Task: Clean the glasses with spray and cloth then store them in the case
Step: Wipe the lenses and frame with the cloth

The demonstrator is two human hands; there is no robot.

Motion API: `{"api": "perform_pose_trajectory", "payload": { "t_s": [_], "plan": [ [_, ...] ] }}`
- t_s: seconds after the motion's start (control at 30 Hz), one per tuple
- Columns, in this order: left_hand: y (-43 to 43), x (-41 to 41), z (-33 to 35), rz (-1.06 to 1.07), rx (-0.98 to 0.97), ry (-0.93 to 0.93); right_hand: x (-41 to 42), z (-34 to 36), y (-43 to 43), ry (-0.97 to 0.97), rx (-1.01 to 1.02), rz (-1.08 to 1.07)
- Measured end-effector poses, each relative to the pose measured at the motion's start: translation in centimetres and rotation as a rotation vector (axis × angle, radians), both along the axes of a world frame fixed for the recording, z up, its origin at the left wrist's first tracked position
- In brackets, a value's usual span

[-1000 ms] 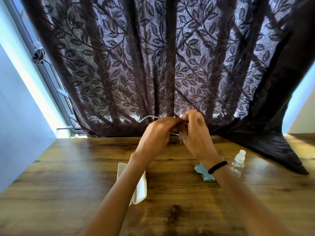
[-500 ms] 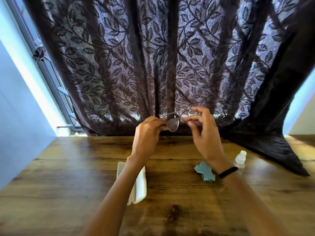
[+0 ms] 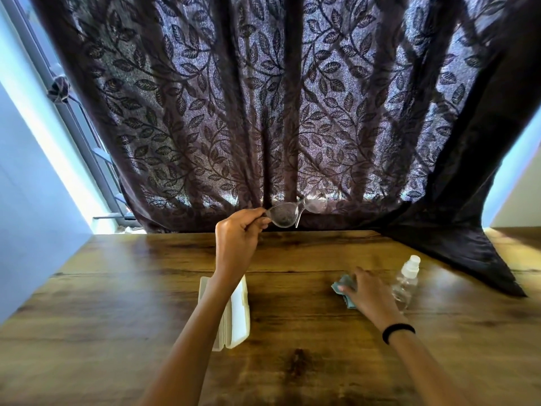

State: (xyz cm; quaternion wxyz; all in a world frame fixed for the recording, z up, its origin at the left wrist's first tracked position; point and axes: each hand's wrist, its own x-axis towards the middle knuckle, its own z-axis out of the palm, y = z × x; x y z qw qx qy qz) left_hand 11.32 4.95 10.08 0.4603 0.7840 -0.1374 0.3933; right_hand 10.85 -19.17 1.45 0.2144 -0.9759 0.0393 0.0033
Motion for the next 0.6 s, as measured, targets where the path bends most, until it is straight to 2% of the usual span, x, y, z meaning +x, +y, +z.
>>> {"api": "perform_pose_trajectory", "payload": {
  "t_s": [0.07, 0.17, 0.23, 0.33, 0.4, 0.53, 0.6],
  "plan": [
    [0.1, -0.1, 0.0, -0.003, -0.016, -0.014, -0.4, -0.8, 0.3, -0.019, -0.033, 0.001],
    [0.1, -0.1, 0.0, 0.004, -0.041, -0.017, -1.1, -1.7, 0.8, -0.148, -0.080, 0.016],
    [0.2, -0.1, -0.1, 0.005, -0.035, -0.023, -1.2, -1.6, 0.7, -0.189, -0.053, 0.025],
    [0.4, -0.1, -0.3, 0.003, -0.045, -0.029, -0.9, 0.5, 0.8, -0.221, 0.206, 0.049],
    [0.5, -0.2, -0.4, 0.004, -0.041, -0.039, -0.8, 3.2, 1.5, -0.344, 0.420, 0.084],
    [0.2, -0.4, -0.2, 0.018, 0.032, -0.072, -1.7, 10.0, 4.2, -0.555, 0.979, 0.160],
    [0.0, -0.5, 0.0, 0.034, 0.065, -0.088, -1.8, 12.1, 5.6, -0.612, 1.087, 0.196]
  ]
}}
